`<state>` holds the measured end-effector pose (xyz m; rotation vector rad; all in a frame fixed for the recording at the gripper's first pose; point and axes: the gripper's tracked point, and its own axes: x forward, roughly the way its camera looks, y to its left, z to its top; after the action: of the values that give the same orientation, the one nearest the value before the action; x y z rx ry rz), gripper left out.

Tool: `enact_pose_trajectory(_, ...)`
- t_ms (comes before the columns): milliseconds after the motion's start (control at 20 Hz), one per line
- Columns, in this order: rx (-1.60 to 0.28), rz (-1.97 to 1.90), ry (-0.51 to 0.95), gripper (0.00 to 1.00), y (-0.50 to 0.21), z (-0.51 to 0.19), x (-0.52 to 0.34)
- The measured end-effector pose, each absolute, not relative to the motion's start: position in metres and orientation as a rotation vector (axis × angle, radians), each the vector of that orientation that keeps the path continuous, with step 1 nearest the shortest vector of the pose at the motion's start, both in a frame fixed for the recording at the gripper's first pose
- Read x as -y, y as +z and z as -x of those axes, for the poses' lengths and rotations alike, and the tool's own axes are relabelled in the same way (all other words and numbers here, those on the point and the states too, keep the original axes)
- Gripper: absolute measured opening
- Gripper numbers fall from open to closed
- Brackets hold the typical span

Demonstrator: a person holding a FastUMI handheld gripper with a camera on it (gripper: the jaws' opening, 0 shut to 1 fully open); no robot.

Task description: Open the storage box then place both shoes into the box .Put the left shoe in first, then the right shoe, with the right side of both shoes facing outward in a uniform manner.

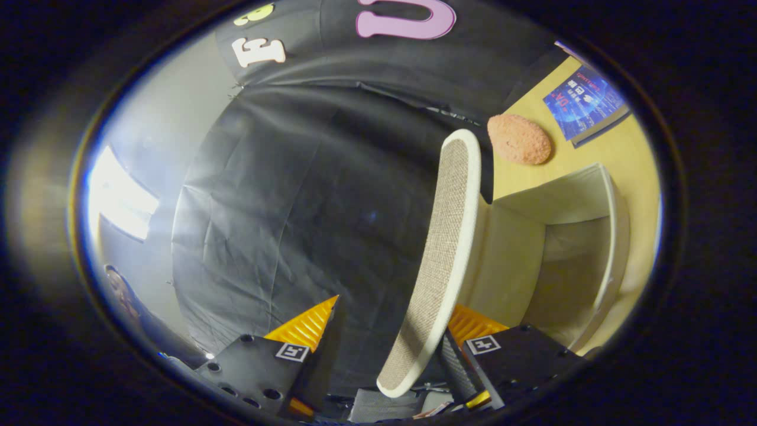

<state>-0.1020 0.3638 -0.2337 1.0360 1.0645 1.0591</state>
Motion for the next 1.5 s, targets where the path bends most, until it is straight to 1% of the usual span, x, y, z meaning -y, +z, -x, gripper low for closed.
enact_pose_trajectory(250,-1.125,-0.916,1.067,0.81,-0.220,0.097,-0.415)
enact_pose_trajectory(550,-1.237,-0.861,1.078,0.81,-0.246,0.108,-0.476)
enact_pose_trajectory(800,-1.290,-0.808,1.082,0.81,-0.255,0.127,-0.500)
enact_pose_trajectory(1000,-1.280,-0.763,1.055,0.81,-0.255,0.123,-0.492)
enact_pose_trajectory(1250,-1.216,-0.727,0.968,0.81,-0.260,0.088,-0.473)
enact_pose_trajectory(1500,-1.148,-0.725,0.844,0.81,-0.265,0.051,-0.411)
